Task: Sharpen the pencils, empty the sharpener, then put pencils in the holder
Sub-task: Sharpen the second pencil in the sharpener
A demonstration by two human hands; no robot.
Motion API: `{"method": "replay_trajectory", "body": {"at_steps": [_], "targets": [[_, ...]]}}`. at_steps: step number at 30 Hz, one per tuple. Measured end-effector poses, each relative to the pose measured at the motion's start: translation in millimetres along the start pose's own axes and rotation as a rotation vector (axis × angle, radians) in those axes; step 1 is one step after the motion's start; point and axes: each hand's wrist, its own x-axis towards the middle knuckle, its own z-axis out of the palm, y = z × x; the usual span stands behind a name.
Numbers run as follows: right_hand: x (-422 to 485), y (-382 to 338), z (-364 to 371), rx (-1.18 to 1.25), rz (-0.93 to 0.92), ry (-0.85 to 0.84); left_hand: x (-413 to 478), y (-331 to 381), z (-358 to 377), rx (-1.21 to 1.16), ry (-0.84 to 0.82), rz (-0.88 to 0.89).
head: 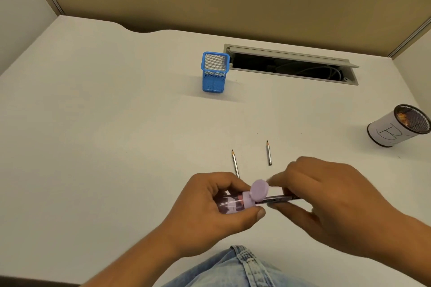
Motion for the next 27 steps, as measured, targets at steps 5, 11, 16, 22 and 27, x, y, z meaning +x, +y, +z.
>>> {"method": "replay_trajectory", "body": {"at_steps": [5,11,16,22,27], "targets": [[-1,-5,4,-0.007,-0.080,0.012,-1,1,-1,0.067,-0.011,0.112],[8,-10,10,1.295,0.634,-0.537,0,-12,-11,0.534,-0.023,0.585],[13,-2,7,1.137,0.555,-0.482,-2,-17,-18,0.336,0.094,0.355],[18,24,49,0.991,0.746,-0.153,-2,-17,-22,0.134,0.330,0.114],[42,44,99,0.883,0.908,0.033,1,-19,-16,0.038,0.337,0.061]]}}
